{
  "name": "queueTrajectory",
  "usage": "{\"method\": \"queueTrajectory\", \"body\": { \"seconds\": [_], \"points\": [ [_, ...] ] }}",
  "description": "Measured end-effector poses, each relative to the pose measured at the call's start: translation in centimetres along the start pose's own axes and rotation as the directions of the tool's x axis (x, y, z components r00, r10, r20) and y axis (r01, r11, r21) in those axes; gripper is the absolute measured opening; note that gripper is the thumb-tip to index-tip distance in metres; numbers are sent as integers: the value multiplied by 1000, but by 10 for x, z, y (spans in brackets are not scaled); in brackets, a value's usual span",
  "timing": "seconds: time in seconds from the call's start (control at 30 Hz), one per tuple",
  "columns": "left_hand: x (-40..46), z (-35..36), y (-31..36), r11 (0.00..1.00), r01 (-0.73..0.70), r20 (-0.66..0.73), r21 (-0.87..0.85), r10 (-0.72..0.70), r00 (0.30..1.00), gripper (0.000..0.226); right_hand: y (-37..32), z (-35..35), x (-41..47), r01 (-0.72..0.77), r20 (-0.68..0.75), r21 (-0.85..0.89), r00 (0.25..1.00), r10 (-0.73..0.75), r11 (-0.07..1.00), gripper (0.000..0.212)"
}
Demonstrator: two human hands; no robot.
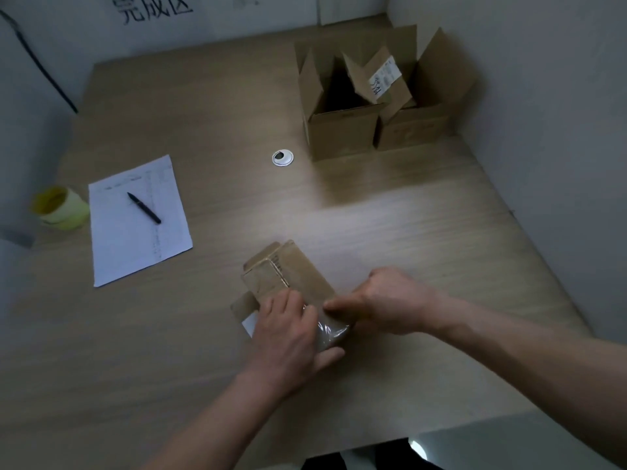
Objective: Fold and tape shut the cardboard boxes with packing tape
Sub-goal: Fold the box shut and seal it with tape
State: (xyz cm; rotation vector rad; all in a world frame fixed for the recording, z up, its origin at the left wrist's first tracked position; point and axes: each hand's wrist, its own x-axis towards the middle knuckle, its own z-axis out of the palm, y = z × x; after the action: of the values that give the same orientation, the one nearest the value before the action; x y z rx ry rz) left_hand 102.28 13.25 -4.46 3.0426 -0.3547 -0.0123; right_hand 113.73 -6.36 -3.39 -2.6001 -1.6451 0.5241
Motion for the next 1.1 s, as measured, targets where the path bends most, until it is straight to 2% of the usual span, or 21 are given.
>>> {"method": "queueTrajectory", "body": {
  "seconds": [0.1, 0.17, 0.27, 0.33, 0.47, 0.5, 0.57, 0.63, 0.67, 0.8, 0.9, 1.0, 1.07, 1.1],
  "points": [
    [17, -6, 3, 998, -68, 16, -21, 68, 998, 65, -2, 4, 2, 11, -59, 7, 998, -11, 1000, 60],
    [23, -2, 2, 988, -135, 83, -77, 142, 986, 77, -2, 11, -2, -45, -86, 44, 995, 48, 998, 68],
    [25, 4, 1, 986, -129, 110, -109, 141, 984, 87, 4, 12, -18, -179, -28, 244, 981, 192, 953, 65],
    [28, 5, 2, 990, -122, 100, -74, 129, 987, 80, 9, 10, -30, -231, 19, 371, 970, 241, 900, 51],
    [35, 10, 6, 983, -181, 21, -40, 182, 983, 55, 14, 11, -46, -273, 103, 485, 961, 256, 831, 31],
    [36, 11, 7, 979, -195, -17, -64, 195, 981, 51, 15, 9, -46, -285, 100, 467, 958, 270, 837, 30],
    [40, 11, 8, 967, -219, -50, -129, 214, 976, 48, 19, 5, -41, -284, 9, 285, 956, 294, 915, 34],
    [44, 9, 8, 955, -230, -25, -188, 230, 973, 52, 20, 2, -31, -277, -111, 85, 952, 286, 957, 39],
    [47, 8, 8, 953, -217, -5, -210, 221, 975, 56, 20, 1, -27, -271, -144, 43, 951, 274, 962, 39],
    [58, 7, 17, 967, -27, 141, -255, 65, 988, 69, 21, -4, -18, -220, -190, 12, 957, 218, 975, 39],
    [73, 6, 26, 984, 15, 191, -178, 19, 981, 52, 24, -6, -18, -193, -205, 4, 960, 190, 981, 39],
    [84, 6, 29, 983, 46, 229, -177, -5, 974, 33, 25, -5, -22, -159, -252, 2, 955, 154, 987, 38],
    [84, 8, 30, 972, 83, 228, -221, -31, 973, 29, 25, 1, -34, -170, -370, 104, 908, 197, 980, 41],
    [83, 8, 30, 961, 107, 223, -254, -49, 974, 29, 26, 7, -44, -205, -455, 201, 846, 277, 958, 44]
  ]
}}
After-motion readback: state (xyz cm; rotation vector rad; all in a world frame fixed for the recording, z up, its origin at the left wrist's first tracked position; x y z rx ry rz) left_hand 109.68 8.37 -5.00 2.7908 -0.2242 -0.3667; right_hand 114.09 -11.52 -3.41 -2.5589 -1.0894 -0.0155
